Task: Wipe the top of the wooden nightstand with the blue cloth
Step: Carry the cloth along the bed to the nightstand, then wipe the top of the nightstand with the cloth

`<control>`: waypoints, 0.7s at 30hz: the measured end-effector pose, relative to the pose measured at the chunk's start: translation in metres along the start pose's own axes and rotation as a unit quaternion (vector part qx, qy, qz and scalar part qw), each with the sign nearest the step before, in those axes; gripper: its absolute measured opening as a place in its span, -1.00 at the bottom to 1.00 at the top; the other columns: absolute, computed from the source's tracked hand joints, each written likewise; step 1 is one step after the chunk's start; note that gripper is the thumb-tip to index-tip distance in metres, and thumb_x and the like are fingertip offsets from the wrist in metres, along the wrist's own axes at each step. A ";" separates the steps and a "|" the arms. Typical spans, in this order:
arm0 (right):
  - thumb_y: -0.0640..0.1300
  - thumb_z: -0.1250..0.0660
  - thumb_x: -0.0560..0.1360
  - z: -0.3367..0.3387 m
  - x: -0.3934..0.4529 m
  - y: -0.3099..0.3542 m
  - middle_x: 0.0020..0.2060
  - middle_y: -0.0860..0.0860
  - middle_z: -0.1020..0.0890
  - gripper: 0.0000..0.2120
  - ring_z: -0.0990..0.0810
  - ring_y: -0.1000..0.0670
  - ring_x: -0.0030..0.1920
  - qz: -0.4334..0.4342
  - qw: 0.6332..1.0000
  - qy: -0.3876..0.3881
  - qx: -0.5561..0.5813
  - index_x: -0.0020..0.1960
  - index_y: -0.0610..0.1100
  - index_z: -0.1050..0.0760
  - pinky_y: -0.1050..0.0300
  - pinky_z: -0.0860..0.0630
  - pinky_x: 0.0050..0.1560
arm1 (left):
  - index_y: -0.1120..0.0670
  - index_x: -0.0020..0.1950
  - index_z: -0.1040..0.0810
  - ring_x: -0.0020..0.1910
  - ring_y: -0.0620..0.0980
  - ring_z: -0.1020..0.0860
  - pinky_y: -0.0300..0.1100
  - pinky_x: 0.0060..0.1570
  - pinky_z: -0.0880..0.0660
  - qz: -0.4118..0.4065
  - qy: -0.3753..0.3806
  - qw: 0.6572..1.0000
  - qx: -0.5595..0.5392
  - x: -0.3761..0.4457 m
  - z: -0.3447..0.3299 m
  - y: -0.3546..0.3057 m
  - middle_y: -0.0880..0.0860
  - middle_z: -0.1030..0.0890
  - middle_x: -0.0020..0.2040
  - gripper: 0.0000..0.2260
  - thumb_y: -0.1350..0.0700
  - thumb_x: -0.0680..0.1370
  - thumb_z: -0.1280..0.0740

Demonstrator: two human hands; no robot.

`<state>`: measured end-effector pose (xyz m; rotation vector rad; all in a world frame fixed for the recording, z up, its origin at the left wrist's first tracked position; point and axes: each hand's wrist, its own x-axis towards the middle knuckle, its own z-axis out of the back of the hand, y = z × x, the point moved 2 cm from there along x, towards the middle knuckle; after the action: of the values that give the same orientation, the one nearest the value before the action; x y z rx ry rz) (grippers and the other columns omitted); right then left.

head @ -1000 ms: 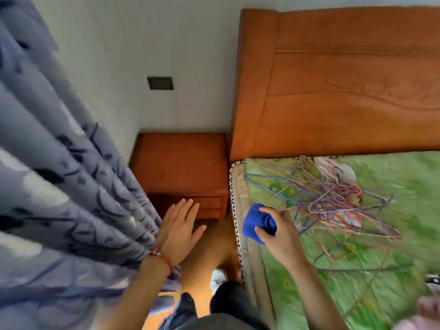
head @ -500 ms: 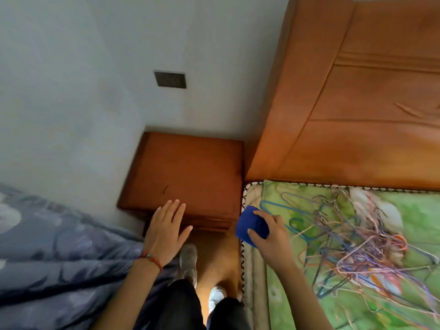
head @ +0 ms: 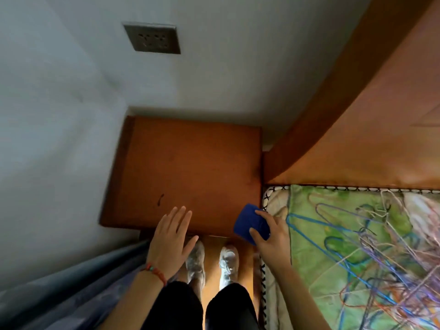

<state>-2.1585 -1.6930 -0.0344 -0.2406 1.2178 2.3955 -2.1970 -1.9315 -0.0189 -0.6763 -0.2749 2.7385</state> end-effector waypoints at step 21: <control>-0.08 -0.38 0.43 -0.098 0.094 -0.096 0.03 -0.33 -0.47 -0.58 -0.54 -0.28 -0.08 0.060 0.978 -0.105 -0.167 0.27 -0.10 -0.43 -0.04 -0.56 -0.22 | 0.13 0.37 -0.38 0.31 0.27 -0.36 0.25 0.22 -0.23 -0.001 -0.015 1.000 -0.010 0.115 -0.158 -0.006 0.23 -0.39 0.36 -0.48 -0.12 0.49 -0.14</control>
<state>-2.2027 -1.6930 -0.1946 -0.0121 0.7514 2.6437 -2.2169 -1.8695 -0.2034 -0.6390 -0.3111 2.7488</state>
